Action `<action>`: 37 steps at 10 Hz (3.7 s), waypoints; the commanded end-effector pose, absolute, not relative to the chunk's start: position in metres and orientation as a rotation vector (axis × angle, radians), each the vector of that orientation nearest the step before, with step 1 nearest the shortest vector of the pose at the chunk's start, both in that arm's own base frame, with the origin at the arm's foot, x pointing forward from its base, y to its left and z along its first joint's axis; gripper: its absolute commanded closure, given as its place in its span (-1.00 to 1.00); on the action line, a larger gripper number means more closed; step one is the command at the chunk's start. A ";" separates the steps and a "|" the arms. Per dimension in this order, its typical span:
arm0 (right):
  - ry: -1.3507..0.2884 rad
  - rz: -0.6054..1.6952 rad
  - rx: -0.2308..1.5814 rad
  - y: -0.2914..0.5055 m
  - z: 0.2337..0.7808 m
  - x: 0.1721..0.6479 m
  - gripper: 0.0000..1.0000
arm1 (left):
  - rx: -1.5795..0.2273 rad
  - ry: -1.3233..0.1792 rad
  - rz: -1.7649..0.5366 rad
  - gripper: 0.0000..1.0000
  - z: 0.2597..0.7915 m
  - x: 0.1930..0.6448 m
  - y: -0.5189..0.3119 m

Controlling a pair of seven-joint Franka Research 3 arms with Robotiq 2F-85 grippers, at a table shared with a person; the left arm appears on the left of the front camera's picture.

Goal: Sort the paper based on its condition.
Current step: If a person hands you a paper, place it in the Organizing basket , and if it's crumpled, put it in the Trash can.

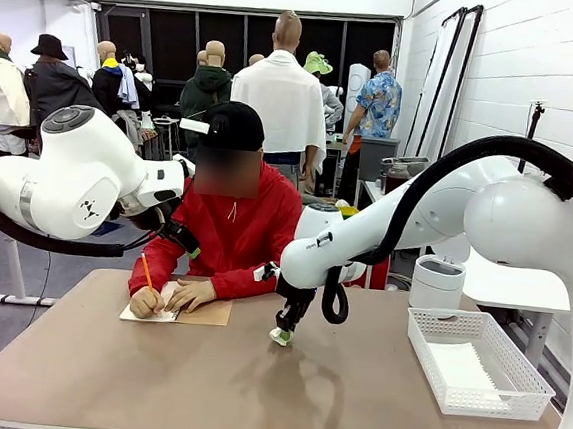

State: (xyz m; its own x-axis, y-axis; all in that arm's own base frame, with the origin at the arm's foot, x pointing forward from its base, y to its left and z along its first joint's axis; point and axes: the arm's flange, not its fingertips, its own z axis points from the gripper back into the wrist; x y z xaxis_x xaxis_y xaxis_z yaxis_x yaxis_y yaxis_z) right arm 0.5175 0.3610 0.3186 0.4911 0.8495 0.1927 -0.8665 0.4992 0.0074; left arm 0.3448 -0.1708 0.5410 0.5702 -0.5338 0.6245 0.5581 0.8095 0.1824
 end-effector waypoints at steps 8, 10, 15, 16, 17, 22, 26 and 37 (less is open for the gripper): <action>-0.185 0.816 0.049 0.310 0.391 0.522 1.00 | -0.041 -0.718 -0.640 -1.00 0.540 0.345 -0.169; -0.193 0.682 -0.064 0.266 0.438 0.526 1.00 | -0.041 -0.718 -0.640 -1.00 0.540 0.345 -0.169; -0.226 0.488 -0.234 0.207 0.497 0.540 1.00 | -0.041 -0.718 -0.640 -1.00 0.540 0.345 -0.169; -0.229 0.518 -0.193 0.191 0.496 0.543 1.00 | -0.041 -0.718 -0.640 -1.00 0.540 0.345 -0.169; -0.229 0.518 -0.193 0.191 0.496 0.543 1.00 | -0.041 -0.718 -0.640 -1.00 0.540 0.345 -0.169; -0.250 0.452 -0.256 0.182 0.493 0.558 1.00 | -0.041 -0.718 -0.640 -1.00 0.540 0.345 -0.169; -0.321 0.387 -0.331 0.129 0.503 0.593 1.00 | -0.041 -0.718 -0.640 -1.00 0.540 0.345 -0.169; -0.375 0.214 -0.501 0.049 0.465 0.678 1.00 | -0.041 -0.718 -0.640 -1.00 0.540 0.345 -0.169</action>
